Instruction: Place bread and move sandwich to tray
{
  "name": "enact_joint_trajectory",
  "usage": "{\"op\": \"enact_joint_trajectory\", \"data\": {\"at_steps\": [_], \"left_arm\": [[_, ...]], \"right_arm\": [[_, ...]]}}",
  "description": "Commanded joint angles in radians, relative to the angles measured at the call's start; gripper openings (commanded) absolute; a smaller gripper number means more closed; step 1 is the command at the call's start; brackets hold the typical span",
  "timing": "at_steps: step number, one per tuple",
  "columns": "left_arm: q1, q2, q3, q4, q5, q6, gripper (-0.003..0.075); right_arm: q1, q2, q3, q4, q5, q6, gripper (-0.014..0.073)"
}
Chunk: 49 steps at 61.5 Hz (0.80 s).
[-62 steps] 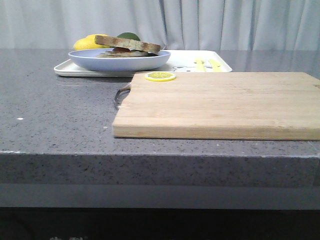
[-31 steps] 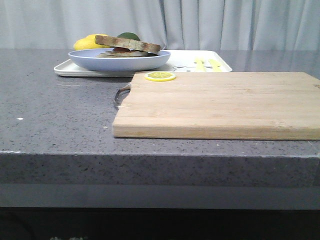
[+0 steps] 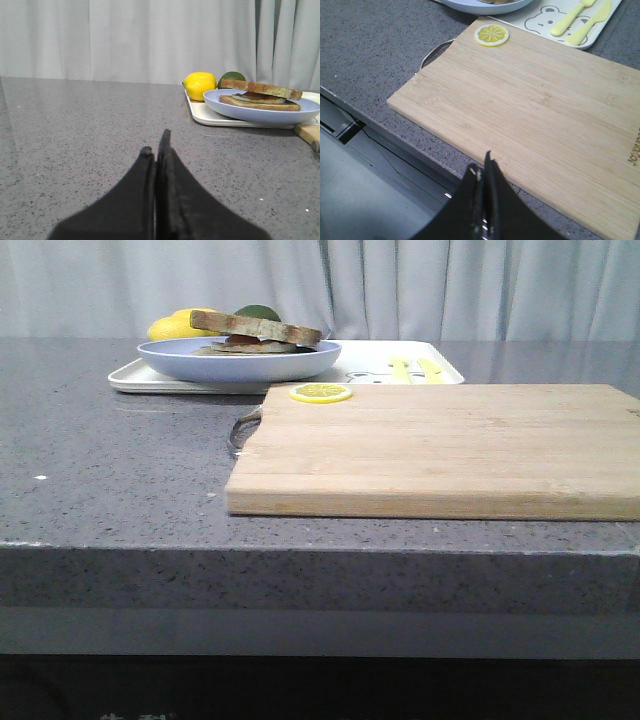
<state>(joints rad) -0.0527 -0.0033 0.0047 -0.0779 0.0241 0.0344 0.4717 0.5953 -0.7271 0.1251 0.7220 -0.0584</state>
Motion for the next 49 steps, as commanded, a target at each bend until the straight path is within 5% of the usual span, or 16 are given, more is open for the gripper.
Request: {"op": "enact_joint_trajectory", "data": {"at_steps": [1,25,49], "left_arm": [[0.002,-0.024,0.001,-0.009,-0.082,-0.004,-0.002],[0.002,-0.024,0.001,-0.009,-0.082,-0.004,-0.002],[0.004,-0.024,0.001,-0.009,-0.082,-0.004,-0.002]], "right_arm": [[-0.002,0.001,-0.024,-0.001,-0.073,0.0,-0.0068],[-0.037,-0.025,-0.005,-0.006,-0.09,-0.001,-0.0068],[-0.359,-0.402,0.443,-0.009,-0.599,-0.001,-0.0068]]}}
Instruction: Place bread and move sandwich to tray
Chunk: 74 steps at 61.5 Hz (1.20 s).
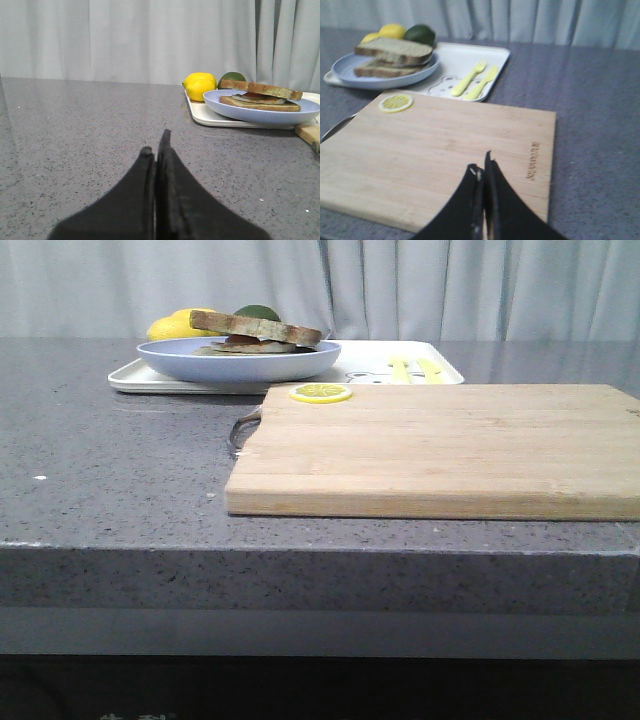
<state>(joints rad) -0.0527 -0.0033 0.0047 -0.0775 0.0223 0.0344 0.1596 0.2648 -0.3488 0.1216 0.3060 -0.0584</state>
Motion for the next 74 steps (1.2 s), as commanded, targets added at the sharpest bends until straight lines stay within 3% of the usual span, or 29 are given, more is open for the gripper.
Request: {"op": "enact_joint_trajectory", "data": {"at_steps": [1,13,30,74], "left_arm": [[0.004,-0.024,0.001,-0.01,-0.08,-0.004,-0.002],[0.004,-0.024,0.001,-0.01,-0.08,-0.004,-0.002],[0.004,-0.024,0.001,-0.01,-0.08,-0.004,-0.002],[0.004,-0.021,0.001,-0.01,-0.08,-0.004,-0.002]], "right_arm": [[-0.059,-0.086,0.082,-0.006,-0.197,-0.001,-0.0068],[-0.125,-0.224,0.266,-0.006,-0.295,0.0,-0.0068],[-0.152,-0.294,0.376,-0.005,-0.414,0.0,-0.0068],[-0.155,-0.293,0.373,-0.005,-0.36,0.001,-0.0068]]}}
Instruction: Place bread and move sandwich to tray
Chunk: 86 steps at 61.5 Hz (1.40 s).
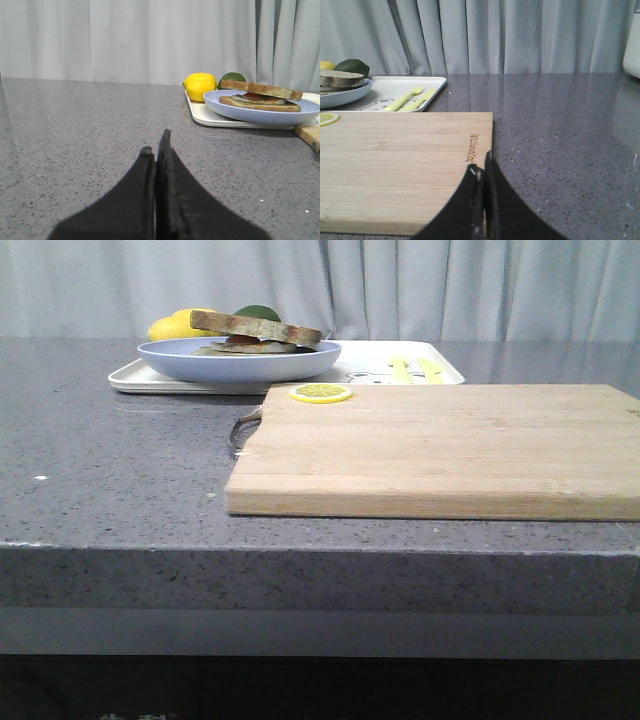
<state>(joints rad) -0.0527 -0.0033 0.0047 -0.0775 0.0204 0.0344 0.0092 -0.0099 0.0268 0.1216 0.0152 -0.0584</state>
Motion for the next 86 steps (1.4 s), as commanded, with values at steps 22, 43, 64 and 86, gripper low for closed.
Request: {"op": "enact_joint_trajectory", "data": {"at_steps": [22,43,64,86], "left_arm": [[0.004,-0.021,0.001,-0.01,-0.078,-0.004,-0.002],[0.004,-0.021,0.001,-0.01,-0.078,-0.004,-0.002],[0.004,-0.021,0.001,-0.01,-0.078,-0.004,-0.002],[0.004,-0.021,0.001,-0.01,-0.078,-0.004,-0.002]], "right_arm": [[-0.005,-0.018,-0.002,-0.012,-0.068,0.1,-0.0068],[-0.007,-0.018,-0.002,-0.068,-0.067,0.1,-0.0068],[-0.007,-0.018,-0.002,-0.069,-0.067,0.1,-0.0068],[-0.007,-0.018,-0.002,-0.069,-0.067,0.1,-0.0068]]}}
